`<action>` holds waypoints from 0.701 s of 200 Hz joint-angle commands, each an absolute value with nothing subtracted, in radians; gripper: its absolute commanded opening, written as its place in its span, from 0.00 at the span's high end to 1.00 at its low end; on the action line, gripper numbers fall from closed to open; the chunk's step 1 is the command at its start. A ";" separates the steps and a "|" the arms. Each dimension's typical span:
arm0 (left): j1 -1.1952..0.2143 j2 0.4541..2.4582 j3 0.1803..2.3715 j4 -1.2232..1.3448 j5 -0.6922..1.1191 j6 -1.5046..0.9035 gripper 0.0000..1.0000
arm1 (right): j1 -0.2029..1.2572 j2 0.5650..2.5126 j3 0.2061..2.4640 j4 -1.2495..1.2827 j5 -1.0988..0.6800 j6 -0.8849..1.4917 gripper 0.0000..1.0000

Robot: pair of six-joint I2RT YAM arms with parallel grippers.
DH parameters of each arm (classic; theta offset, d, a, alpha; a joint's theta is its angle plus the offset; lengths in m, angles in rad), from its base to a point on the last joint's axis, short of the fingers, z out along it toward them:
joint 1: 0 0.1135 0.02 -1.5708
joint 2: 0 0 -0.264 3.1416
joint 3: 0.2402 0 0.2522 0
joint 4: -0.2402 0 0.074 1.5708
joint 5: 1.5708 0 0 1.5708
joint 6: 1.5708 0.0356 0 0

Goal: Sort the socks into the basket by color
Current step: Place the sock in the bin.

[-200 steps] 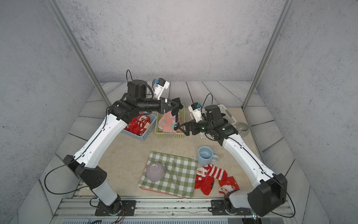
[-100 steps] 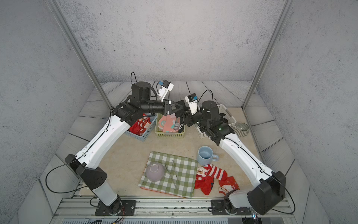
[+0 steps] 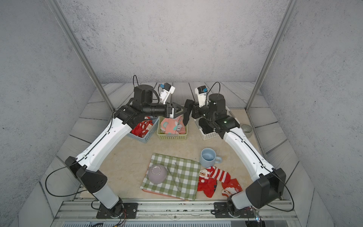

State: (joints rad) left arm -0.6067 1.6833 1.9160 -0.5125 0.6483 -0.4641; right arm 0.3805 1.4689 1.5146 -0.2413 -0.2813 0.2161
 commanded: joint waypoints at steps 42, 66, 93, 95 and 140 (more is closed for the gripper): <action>-0.496 1.628 1.791 -0.556 0.502 -0.444 0.00 | 0.228 1.636 1.647 -0.463 -0.274 0.292 1.00; -0.480 1.579 1.720 -0.564 0.481 -0.405 0.00 | 0.186 1.738 1.706 -0.507 -0.227 0.289 1.00; -0.474 1.538 1.662 -0.579 0.485 -0.391 0.00 | 0.132 1.913 1.810 -0.583 -0.201 0.297 1.00; -0.474 1.535 1.658 -0.580 0.487 -0.391 0.00 | 0.127 1.926 1.816 -0.584 -0.204 0.297 1.00; -0.462 1.497 1.623 -0.622 0.464 -0.364 0.00 | 0.071 2.247 2.086 -0.794 -0.172 0.279 0.94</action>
State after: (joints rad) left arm -0.4732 1.5185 1.6348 -0.5934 0.4850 -0.4007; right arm 0.0891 2.1227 1.9659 -0.6155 -0.2207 0.2882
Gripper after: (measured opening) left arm 0.993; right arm 0.056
